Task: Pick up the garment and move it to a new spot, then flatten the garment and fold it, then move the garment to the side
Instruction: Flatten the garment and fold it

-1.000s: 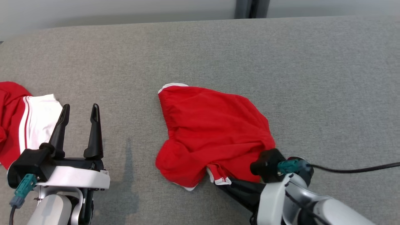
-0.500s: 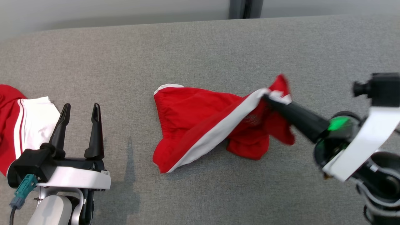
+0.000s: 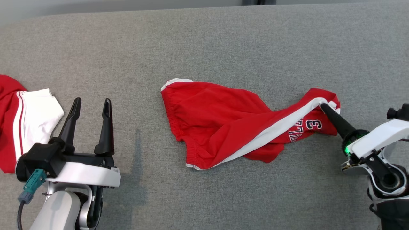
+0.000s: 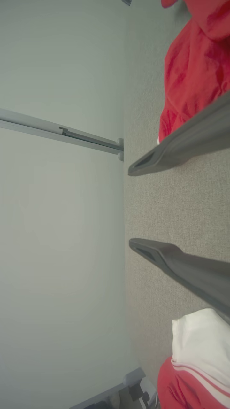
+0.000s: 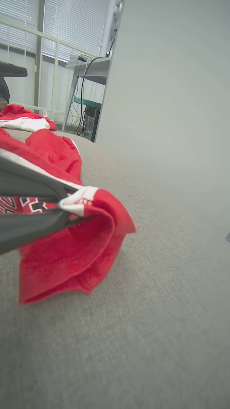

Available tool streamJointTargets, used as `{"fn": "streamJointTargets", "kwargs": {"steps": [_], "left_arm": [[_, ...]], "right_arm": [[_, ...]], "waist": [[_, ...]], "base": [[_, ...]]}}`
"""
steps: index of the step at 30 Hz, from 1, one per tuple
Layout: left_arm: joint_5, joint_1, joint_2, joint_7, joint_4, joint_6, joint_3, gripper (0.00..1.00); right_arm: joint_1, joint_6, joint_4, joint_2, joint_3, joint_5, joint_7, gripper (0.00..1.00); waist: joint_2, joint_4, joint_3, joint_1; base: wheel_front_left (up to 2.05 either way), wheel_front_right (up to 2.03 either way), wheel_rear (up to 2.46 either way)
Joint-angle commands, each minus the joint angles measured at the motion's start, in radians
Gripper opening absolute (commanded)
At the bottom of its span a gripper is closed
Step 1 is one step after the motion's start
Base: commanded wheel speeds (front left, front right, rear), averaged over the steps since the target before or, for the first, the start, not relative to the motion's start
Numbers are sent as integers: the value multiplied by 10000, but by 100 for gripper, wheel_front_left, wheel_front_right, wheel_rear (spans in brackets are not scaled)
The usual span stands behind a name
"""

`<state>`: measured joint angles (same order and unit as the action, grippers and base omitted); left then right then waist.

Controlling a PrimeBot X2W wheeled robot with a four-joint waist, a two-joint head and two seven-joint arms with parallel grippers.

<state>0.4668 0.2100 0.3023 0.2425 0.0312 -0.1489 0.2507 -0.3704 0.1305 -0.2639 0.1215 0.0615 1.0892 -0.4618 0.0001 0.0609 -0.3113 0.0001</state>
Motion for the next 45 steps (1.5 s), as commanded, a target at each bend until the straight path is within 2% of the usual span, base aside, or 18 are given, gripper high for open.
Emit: {"fn": "streamJointTargets", "kwargs": {"steps": [1,2,3,4,9,15,21,25,33,38,45], "left_arm": [[-62,163,14,36,49,56,6,100],[-65,191,12,41,89,82,25,100],[-70,219,14,47,122,83,42,100],[-72,230,15,46,154,101,53,100],[-50,173,19,47,279,112,81,100],[56,-109,47,83,388,1,10,100],[85,-364,140,104,333,-149,-139,100],[81,-468,228,55,227,-247,-191,100],[-95,-828,394,-206,55,-313,62,100],[-177,-1027,439,-356,-22,-365,255,100],[-203,-1102,461,-473,-90,-377,400,100]], "right_arm": [[-138,4,-203,-21,-58,-9,237,0],[-150,4,-343,-41,-119,44,416,18],[-140,4,-431,-13,-210,22,632,71],[-100,4,-518,40,-295,-14,808,100],[379,4,-586,315,-737,-231,1611,100],[1358,4,-164,1064,-1050,-1024,3408,100],[1592,4,663,1528,-911,-2842,5405,100],[1328,4,1368,1512,-816,-4350,6157,100],[1693,3,2380,856,-785,-7037,5865,100],[2144,3,2526,400,-535,-7784,5571,100],[2386,3,2673,125,-442,-8170,5333,100]], "waist": [[-1,1,6,-1],[-1,4,19,-1],[-1,-2,46,-1],[-1,-14,86,-1],[-1,-78,298,-1],[-1,-276,756,-1],[-1,-476,1101,-1],[-1,-558,1283,-1],[-1,-561,1654,-1],[-1,-528,1797,-1],[-1,-506,1868,-1]], "base": [[0,0,0],[0,0,0],[0,0,0],[0,0,0],[0,0,0],[0,0,0],[0,0,0],[0,0,0],[0,0,0],[0,0,0],[0,0,0]]}}
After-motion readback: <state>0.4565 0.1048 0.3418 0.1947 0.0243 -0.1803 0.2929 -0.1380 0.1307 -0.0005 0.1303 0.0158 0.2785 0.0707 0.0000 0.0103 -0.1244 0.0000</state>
